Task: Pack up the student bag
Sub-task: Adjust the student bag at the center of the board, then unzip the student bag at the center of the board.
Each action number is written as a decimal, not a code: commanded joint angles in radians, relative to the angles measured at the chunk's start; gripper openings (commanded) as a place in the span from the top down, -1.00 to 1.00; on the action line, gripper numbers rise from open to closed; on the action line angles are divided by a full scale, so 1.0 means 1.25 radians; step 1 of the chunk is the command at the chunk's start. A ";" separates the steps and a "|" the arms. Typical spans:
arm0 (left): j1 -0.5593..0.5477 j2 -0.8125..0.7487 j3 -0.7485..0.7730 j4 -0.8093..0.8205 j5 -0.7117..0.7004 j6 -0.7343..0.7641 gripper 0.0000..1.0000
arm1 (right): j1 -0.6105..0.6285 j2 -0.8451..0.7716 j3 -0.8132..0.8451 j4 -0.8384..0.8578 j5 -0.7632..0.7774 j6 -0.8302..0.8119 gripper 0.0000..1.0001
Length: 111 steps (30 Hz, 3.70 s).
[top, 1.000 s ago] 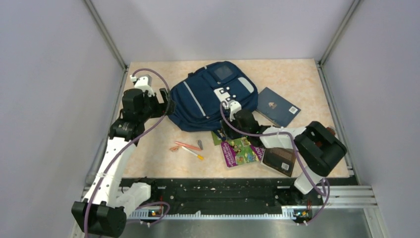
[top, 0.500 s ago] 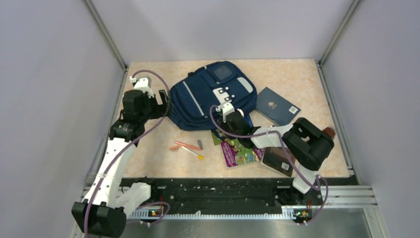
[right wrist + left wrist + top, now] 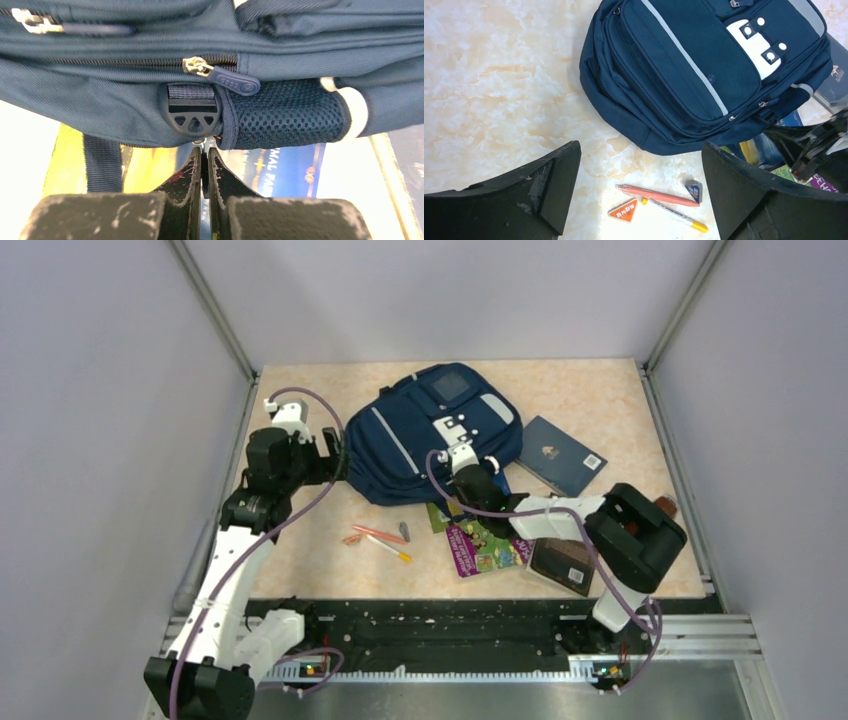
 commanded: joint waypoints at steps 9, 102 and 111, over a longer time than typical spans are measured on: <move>-0.026 -0.030 -0.037 0.103 0.204 0.066 -0.88 | -0.134 -0.250 0.114 -0.155 -0.029 -0.016 1.00; -0.448 0.373 0.061 0.381 0.026 0.191 1.00 | -0.253 -0.412 -0.094 -0.191 -0.427 0.123 1.00; -0.447 0.372 0.087 0.370 0.050 0.127 1.00 | -0.142 -0.446 -0.122 -0.075 -0.396 0.162 1.00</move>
